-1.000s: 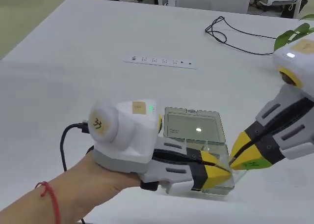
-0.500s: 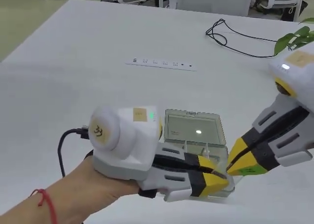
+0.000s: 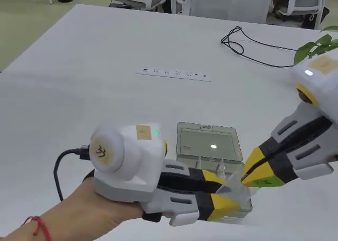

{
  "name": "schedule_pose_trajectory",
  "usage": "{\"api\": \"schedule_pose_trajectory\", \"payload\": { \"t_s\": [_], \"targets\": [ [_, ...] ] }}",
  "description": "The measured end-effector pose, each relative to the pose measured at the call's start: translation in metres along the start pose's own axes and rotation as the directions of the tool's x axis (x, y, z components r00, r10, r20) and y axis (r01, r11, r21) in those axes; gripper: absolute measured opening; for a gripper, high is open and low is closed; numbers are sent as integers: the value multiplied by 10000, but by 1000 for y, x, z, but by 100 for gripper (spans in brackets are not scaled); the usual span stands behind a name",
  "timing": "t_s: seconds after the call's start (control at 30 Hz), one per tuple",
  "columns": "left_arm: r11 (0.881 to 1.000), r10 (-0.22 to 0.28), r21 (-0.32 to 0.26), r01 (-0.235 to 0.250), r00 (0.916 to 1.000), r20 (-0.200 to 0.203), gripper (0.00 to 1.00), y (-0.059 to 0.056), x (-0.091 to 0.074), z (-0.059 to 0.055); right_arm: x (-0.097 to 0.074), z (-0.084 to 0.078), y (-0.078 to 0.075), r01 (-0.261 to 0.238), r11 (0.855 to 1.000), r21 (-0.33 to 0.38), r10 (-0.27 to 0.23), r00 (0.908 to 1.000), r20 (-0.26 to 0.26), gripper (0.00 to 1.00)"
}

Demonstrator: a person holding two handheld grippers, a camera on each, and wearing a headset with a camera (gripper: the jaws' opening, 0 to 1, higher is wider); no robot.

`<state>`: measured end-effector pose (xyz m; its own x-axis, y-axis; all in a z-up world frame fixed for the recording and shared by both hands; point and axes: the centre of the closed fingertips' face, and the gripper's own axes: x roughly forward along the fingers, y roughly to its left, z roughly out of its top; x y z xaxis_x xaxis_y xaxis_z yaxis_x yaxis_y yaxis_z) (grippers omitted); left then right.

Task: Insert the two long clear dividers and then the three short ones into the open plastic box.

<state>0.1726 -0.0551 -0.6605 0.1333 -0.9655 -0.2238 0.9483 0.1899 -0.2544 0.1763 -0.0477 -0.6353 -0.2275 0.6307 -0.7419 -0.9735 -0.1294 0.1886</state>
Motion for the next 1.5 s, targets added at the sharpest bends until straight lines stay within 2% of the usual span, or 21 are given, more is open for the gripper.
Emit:
{"api": "schedule_pose_trajectory", "payload": {
  "t_s": [0.2,0.33,0.63,0.8,1.07,1.3,1.43,1.5],
  "targets": [
    [9986,484,-199,-486,9988,-90,22,9,-8,-7,-2,2,-8,380,9993,47,-380,9992,79,3],
    [9959,849,-302,-855,9962,-200,32,15,-13,-12,-1,2,-15,661,9978,71,-662,9978,67,3],
    [9849,1642,-483,-1661,9856,-402,51,31,-24,-23,7,-4,-33,985,9951,80,-984,9951,-104,3],
    [9787,2005,-371,-2020,9789,-401,63,40,-29,-27,14,-8,-45,1197,9927,126,-1194,9927,-183,3],
    [9740,2195,-430,-2224,9735,-637,79,46,-32,-37,29,-14,-64,1582,9874,50,-1579,9867,-378,3],
    [9682,2383,-609,-2427,9685,-720,94,52,-33,-43,47,-22,-88,1867,9820,293,-1860,9822,-266,3],
    [9693,2348,-581,-2388,9697,-679,100,52,-33,-44,62,-29,-99,1941,9802,400,-1933,9809,-228,3],
    [9699,2315,-615,-2357,9704,-692,100,52,-33,-45,67,-32,-103,1986,9793,389,-1978,9799,-239,3]
  ]
}}
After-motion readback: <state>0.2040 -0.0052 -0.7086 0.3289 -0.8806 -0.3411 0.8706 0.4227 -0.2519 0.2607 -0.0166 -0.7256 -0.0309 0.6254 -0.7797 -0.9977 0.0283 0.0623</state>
